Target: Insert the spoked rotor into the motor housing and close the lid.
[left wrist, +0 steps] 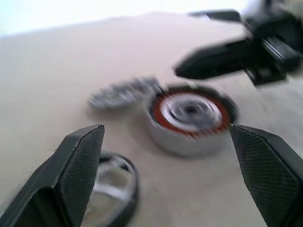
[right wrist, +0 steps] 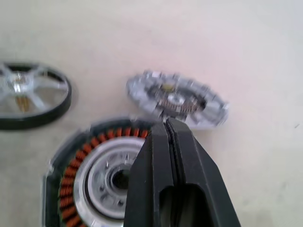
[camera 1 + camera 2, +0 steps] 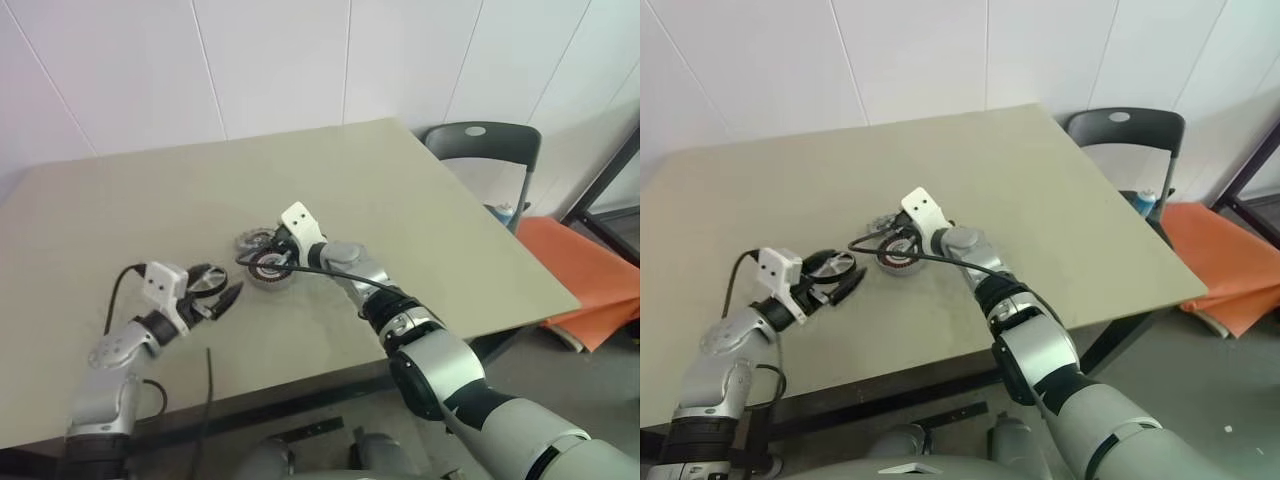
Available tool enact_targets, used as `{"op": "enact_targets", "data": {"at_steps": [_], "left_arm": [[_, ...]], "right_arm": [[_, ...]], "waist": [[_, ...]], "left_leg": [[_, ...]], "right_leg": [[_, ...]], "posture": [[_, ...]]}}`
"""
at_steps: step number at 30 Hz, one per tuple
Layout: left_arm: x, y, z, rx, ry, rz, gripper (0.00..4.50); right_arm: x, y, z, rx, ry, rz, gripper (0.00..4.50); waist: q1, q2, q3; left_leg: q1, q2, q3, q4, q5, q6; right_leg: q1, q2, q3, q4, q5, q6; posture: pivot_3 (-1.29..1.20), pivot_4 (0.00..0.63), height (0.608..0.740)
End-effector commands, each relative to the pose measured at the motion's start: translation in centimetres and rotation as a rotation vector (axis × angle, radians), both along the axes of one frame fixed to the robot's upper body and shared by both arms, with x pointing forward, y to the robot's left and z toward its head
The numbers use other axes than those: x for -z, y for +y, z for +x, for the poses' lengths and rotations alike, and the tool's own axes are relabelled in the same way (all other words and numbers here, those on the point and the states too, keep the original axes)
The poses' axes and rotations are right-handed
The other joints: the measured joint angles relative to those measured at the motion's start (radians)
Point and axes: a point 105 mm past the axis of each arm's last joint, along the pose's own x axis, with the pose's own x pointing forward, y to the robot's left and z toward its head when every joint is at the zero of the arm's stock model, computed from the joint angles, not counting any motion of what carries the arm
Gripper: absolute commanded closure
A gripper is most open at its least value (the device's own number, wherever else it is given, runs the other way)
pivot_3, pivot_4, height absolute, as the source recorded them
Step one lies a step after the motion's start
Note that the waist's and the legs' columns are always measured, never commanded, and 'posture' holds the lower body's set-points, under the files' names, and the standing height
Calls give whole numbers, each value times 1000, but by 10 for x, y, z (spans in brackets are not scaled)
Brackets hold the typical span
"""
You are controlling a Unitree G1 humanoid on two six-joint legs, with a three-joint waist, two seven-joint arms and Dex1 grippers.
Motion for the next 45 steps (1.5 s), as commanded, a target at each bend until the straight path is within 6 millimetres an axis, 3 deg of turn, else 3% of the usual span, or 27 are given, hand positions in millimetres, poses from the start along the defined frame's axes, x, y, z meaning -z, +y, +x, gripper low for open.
{"op": "enact_targets", "data": {"at_steps": [1,4,7,12,14,17,25,45], "left_arm": [[-33,9,-4,-73,-96,-112,0],[-44,23,-27,-199,-86,-361,0],[-41,33,-51,-306,-25,-574,0],[3,35,-89,-591,245,-896,0],[18,21,-87,-603,386,-1001,0],[19,12,-78,-574,453,-1089,0],[10,17,-60,-533,428,-1082,0],[10,23,-21,-428,405,-1122,0]], "right_arm": [[-33,17,-4,-94,-100,75,4487],[-36,13,-8,-165,-127,67,4487],[-40,5,-9,-201,-151,58,4487],[-43,-16,-8,-219,-181,35,4487],[-42,-21,-7,-217,-180,27,4487],[-41,-23,-7,-215,-179,19,4487],[-41,-20,-10,-210,-177,29,4487],[-40,-12,-13,-205,-159,49,4487]], "waist": [[-3,0,0],[-17,0,0],[-20,0,0],[-6,-1,0],[8,-1,0],[15,-1,0],[10,-1,0],[14,-1,0]], "left_leg": [[0,0,0,0,0,0],[-1,0,0,0,0,0],[-1,0,-1,0,0,1],[0,0,-1,3,-1,1],[0,0,-1,4,-1,1],[1,1,0,5,0,1],[0,-1,6,3,0,1],[0,-1,6,3,0,0]], "right_leg": [[0,0,0,0,0,0],[0,-1,1,-1,0,0],[1,-1,0,-1,0,0],[3,-2,0,-3,-1,0],[4,-1,0,-3,-2,-2],[5,0,-2,-3,-4,-1],[3,1,-1,-4,-1,-4],[3,1,-1,-4,-1,-4]], "posture": [[0,0,740],[0,0,740],[0,0,740],[0,0,740],[0,0,740],[0,0,740],[0,0,740],[0,0,740]]}}
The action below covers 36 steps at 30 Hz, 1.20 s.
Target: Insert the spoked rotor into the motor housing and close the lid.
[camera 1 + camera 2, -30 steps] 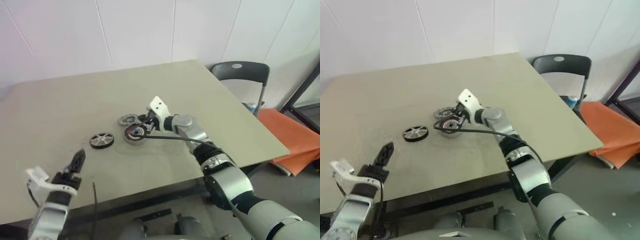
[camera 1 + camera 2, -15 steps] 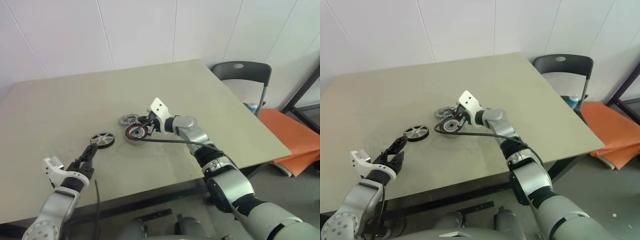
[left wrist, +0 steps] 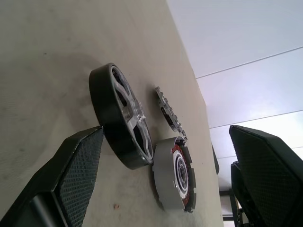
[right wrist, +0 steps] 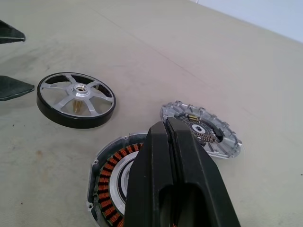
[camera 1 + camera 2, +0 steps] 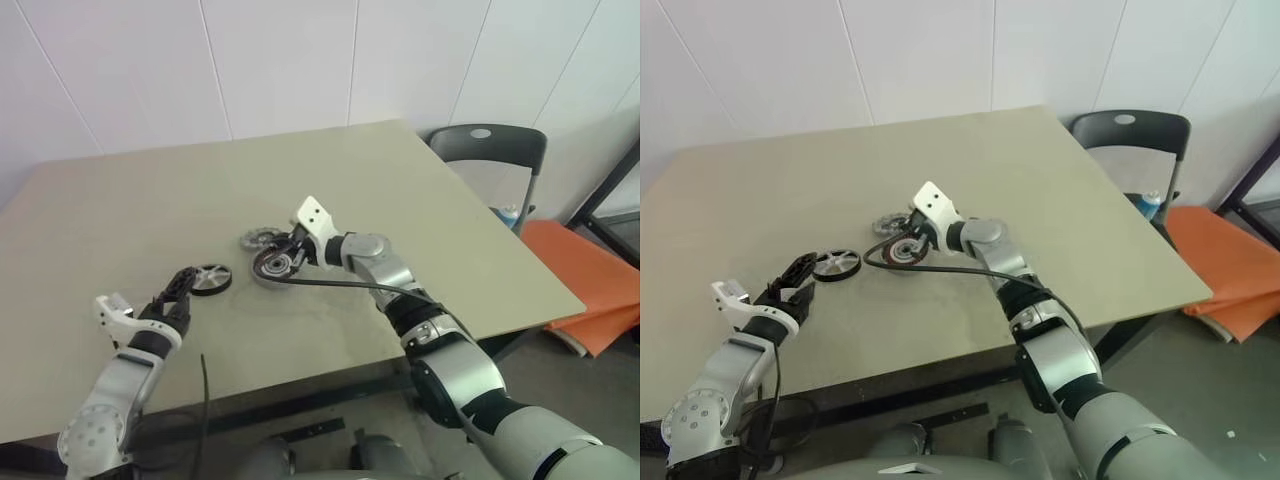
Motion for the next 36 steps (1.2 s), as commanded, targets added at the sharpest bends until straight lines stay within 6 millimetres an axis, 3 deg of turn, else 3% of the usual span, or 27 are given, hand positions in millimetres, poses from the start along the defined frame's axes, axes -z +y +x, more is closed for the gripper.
{"op": "enact_targets", "data": {"at_steps": [1,29,32,36], "left_arm": [[-8,2,4,22,-36,14,0],[9,1,16,94,29,26,0],[10,2,19,83,30,23,627],[12,4,22,68,35,22,1949]], "right_arm": [[-19,7,0,-16,-51,41,4487],[-21,6,1,6,-50,57,4487],[-20,5,2,16,-46,55,4500],[-18,3,2,26,-38,56,4500]], "waist": [[-1,0,0],[0,0,0],[0,0,0],[2,0,0]], "left_leg": [[0,0,0,0,0,0],[0,0,-1,0,0,0],[0,0,-1,0,0,0],[0,0,-1,0,0,0]], "right_leg": [[0,0,0,0,0,0],[0,-1,0,0,0,1],[0,-1,0,0,0,1],[0,-1,0,0,0,1]], "posture": [[0,0,740],[0,0,740],[0,0,740],[0,0,740]]}}
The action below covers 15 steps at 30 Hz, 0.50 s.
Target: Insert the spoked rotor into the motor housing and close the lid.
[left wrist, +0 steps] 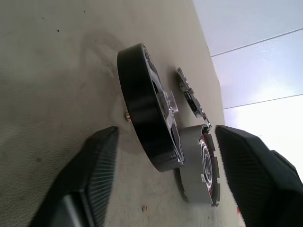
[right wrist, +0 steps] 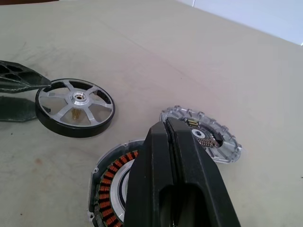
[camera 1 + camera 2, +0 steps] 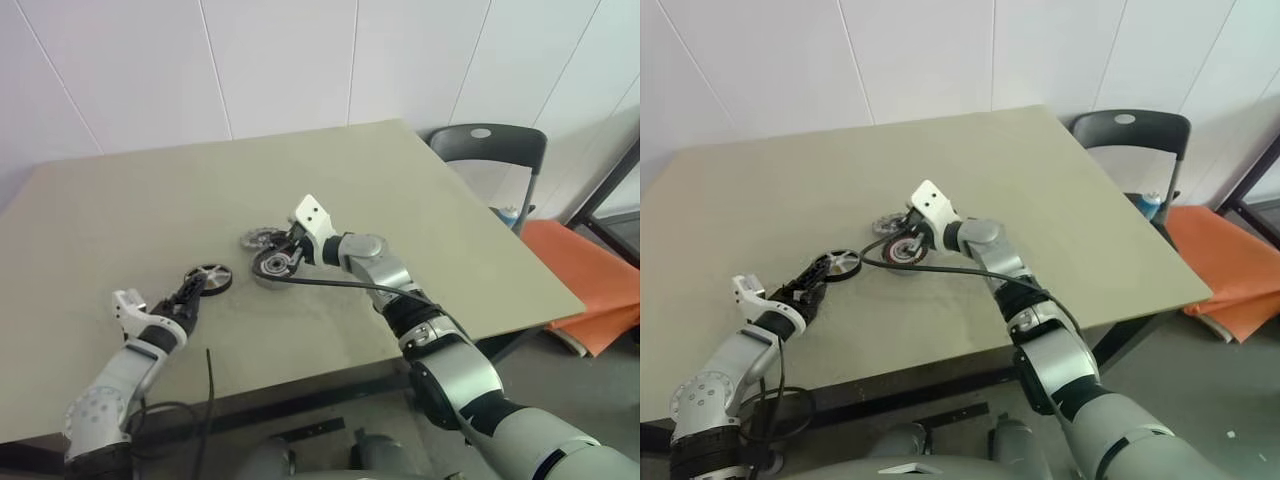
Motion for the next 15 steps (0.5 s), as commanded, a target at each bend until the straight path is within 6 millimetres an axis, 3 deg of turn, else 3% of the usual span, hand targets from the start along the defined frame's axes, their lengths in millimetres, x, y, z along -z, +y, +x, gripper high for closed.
{"op": "enact_targets", "data": {"at_steps": [1,6,10,15], "left_arm": [[-8,5,6,-21,-29,11,2227],[-1,5,6,-34,-2,-2,3960],[-3,5,8,-41,-12,-24,4081],[-53,0,18,-44,-250,-174,4081]], "right_arm": [[-17,2,1,3,-41,41,4500],[-13,1,-1,8,-33,37,4500],[-14,-1,1,18,-33,34,4500],[-15,-5,5,33,-33,37,4500]], "waist": [[0,0,0],[5,0,0],[10,0,0],[15,0,0]], "left_leg": [[0,0,0,0,0,0],[0,0,0,0,0,0],[0,0,1,0,0,0],[-1,0,0,0,0,0]], "right_leg": [[0,0,0,0,0,0],[0,0,0,0,0,0],[0,0,0,0,0,0],[-1,0,0,0,0,1]], "posture": [[0,0,740],[0,0,740],[0,0,740],[0,0,740]]}}
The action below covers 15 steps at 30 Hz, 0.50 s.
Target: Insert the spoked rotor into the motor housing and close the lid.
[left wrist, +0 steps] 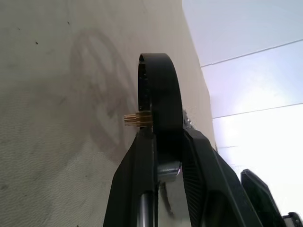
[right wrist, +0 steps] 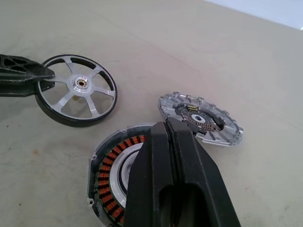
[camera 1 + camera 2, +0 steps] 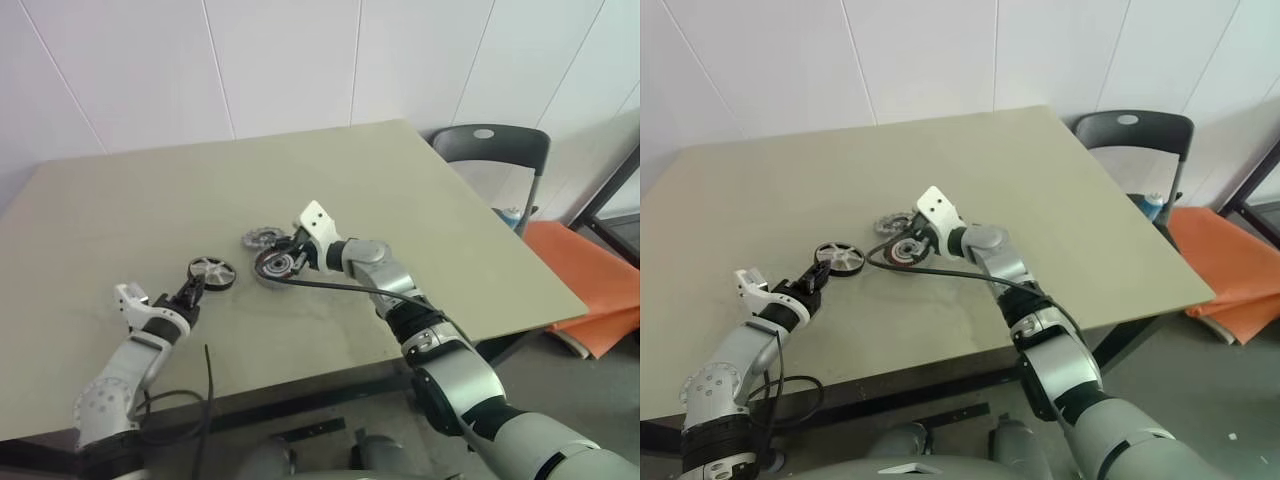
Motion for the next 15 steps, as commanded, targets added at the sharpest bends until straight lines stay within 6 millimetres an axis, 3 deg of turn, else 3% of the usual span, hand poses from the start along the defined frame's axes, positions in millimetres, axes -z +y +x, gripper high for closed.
{"op": "enact_targets", "data": {"at_steps": [1,5,11,15], "left_arm": [[-53,-2,9,0,-235,-105,4081],[-70,-22,17,102,-298,-162,4081],[-28,-76,26,337,-130,-206,4081],[-12,-91,29,418,-72,-232,4081]], "right_arm": [[-24,1,6,1,-59,45,4500],[-23,-6,9,23,-60,45,4500],[-22,-14,13,51,-29,69,4500],[-26,-16,11,46,-8,100,4500]], "waist": [[3,0,0],[5,-1,0],[2,-1,0],[-3,-1,0]], "left_leg": [[0,0,0,0,0,0],[-1,0,-1,0,0,0],[-1,-2,1,0,0,0],[-1,-1,1,0,0,0]], "right_leg": [[0,0,0,0,0,0],[0,0,0,-1,0,0],[0,1,0,-1,0,1],[-1,2,0,-1,1,1]], "posture": [[0,0,740],[0,0,740],[0,0,740],[0,0,740]]}}
